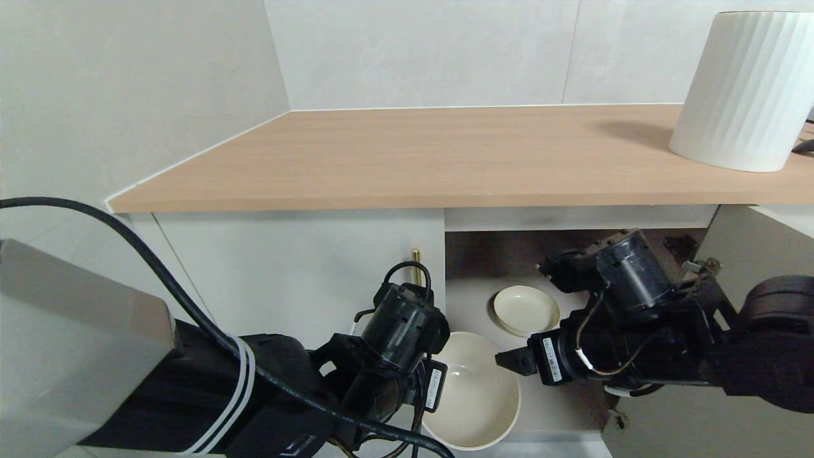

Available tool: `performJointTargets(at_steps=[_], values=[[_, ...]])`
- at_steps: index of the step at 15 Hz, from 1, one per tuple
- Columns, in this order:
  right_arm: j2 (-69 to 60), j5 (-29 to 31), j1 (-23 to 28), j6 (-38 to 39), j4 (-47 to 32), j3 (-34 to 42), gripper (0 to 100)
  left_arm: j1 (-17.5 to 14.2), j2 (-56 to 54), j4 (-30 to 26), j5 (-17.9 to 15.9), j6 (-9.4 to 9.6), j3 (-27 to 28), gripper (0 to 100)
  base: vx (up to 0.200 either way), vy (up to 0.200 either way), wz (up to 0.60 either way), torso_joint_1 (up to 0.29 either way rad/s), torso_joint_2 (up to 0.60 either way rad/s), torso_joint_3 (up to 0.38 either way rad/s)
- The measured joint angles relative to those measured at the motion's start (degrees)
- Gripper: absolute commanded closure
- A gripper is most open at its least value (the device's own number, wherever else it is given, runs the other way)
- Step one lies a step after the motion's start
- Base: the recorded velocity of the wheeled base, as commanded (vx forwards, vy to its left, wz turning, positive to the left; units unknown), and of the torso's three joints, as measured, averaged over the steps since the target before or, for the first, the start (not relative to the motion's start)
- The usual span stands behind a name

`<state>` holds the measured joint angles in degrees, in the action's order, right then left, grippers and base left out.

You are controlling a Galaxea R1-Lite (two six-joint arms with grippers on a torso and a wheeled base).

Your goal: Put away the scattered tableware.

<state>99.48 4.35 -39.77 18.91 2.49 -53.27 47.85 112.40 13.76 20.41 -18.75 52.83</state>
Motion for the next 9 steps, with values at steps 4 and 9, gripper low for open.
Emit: performJointTargets(at_steps=[4,9], values=[[5.0,0.1,-0.5,1.6,3.3,-0.1,0,0.4,-0.9,0.9,0.7,-0.29,-0.2,100,0.000,0.000,0.00,0.000,0.00,0.000],[8.5,0.2,-0.5,2.8,6.3,-0.4,0,0.7,-1.4,1.0,0.7,-0.32,-0.3,100,0.000,0.000,0.00,0.000,0.00,0.000]])
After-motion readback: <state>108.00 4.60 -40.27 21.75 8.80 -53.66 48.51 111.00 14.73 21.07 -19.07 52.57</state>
